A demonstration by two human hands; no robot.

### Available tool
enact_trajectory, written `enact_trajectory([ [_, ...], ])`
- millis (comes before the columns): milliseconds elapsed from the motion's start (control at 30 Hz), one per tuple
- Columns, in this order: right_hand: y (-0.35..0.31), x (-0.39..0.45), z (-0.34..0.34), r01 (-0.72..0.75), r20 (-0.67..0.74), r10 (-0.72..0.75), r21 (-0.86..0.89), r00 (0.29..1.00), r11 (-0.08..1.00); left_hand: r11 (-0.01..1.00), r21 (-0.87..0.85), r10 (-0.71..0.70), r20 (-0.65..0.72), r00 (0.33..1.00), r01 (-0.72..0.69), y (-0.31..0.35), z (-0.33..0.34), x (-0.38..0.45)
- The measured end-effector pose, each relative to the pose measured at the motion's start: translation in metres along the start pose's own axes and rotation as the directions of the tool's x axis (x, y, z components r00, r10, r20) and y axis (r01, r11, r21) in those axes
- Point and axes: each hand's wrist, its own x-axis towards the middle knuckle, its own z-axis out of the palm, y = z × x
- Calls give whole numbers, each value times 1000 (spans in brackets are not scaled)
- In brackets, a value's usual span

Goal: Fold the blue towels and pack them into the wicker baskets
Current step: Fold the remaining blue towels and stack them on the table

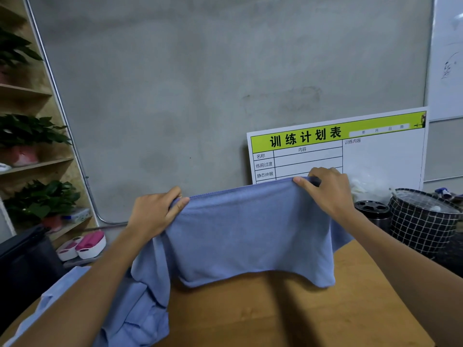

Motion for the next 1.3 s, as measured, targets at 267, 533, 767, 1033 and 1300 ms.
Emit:
enact_trajectory([
  [267,-12,5,-57,123,-76,-129,-76,989,990,999,-18,33,-175,984,-37,14,-48,7],
  [533,15,5,-24,139,61,-130,-181,990,974,998,-62,-28,-72,997,23,13,3,0],
  [767,111,-40,67,143,290,-51,-306,956,941,993,-104,-27,218,976,51,36,135,-61],
  [1033,203,-127,166,55,471,125,-350,873,935,968,-131,-159,334,929,212,68,244,-146],
  [1300,190,-127,164,162,332,-24,-394,943,905,945,-142,-230,353,907,295,73,233,-156],
])
